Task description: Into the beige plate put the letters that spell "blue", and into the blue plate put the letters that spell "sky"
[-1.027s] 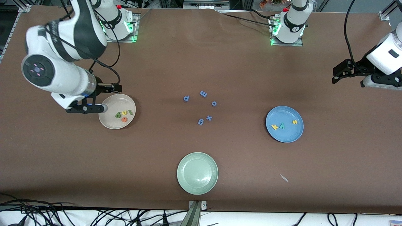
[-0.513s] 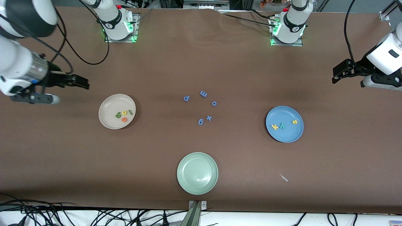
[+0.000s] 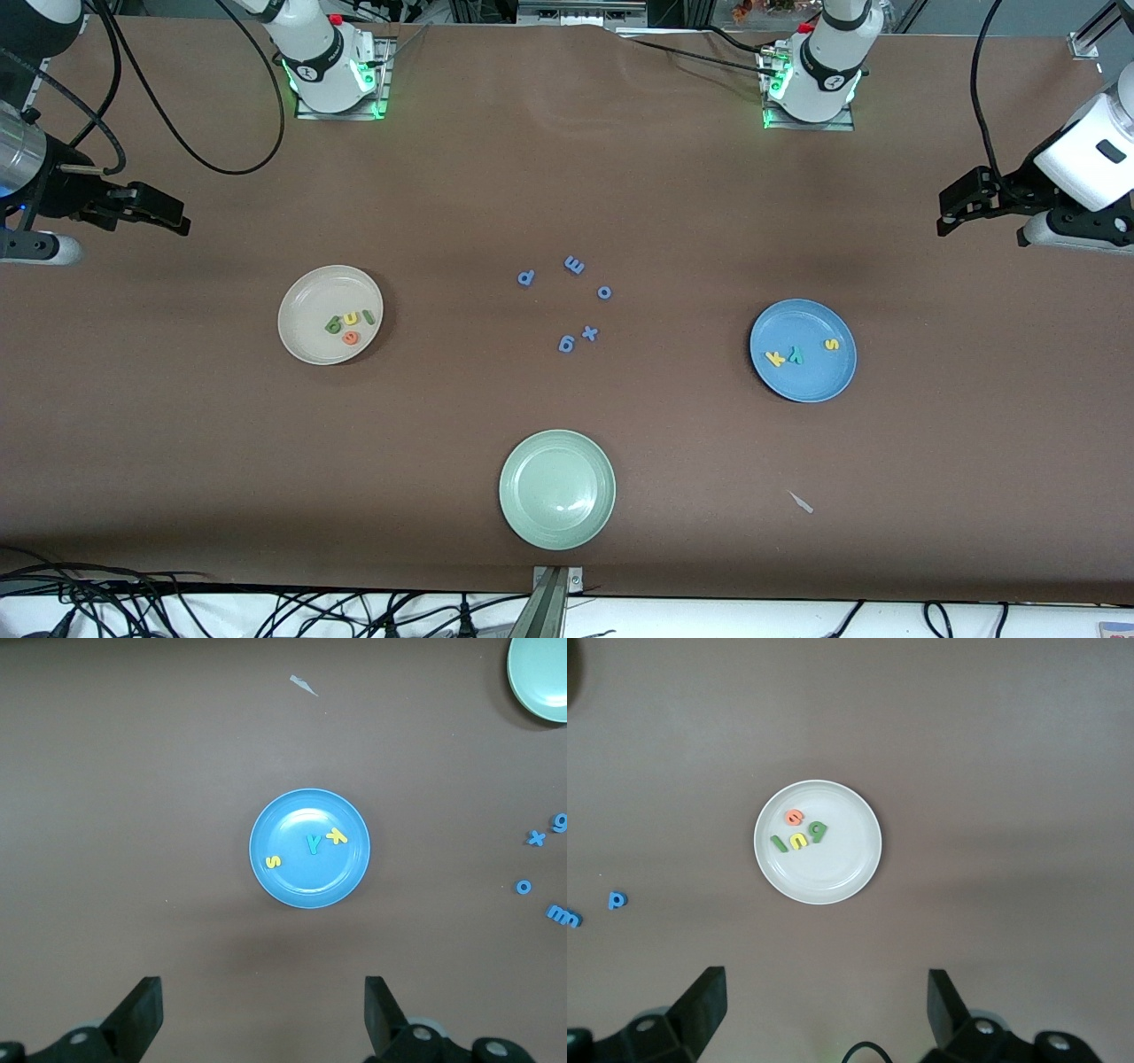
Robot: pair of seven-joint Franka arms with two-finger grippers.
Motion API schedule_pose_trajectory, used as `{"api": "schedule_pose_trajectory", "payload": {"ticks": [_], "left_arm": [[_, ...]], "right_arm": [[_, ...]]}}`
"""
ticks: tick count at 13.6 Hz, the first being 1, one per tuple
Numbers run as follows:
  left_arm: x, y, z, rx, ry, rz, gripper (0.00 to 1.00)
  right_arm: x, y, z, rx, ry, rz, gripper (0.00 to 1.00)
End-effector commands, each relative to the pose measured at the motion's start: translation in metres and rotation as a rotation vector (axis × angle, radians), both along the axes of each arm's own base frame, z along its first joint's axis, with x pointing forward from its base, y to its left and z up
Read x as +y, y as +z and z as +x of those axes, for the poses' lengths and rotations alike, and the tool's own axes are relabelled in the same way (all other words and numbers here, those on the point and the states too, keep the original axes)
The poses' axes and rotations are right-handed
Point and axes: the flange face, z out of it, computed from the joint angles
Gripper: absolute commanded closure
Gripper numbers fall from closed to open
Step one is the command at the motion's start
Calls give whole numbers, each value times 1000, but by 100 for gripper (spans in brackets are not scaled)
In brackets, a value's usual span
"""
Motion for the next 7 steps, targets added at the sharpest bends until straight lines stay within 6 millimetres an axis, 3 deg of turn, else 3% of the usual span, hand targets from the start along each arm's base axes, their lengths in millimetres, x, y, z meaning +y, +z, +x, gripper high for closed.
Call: {"api": "schedule_pose_trajectory", "payload": {"ticks": [1,4,7], "left_arm": [[3,3,-3,2,-1,-14,0],[4,2,-3,5,0,-14,0],[4,3,-3,3,-1,-14,0]], "right_arm": [[6,-2,-2,-4,26,-33,0],[4,-1,0,-19,35,-69,0],[16,-7,2,-10,41,-65,0]]}}
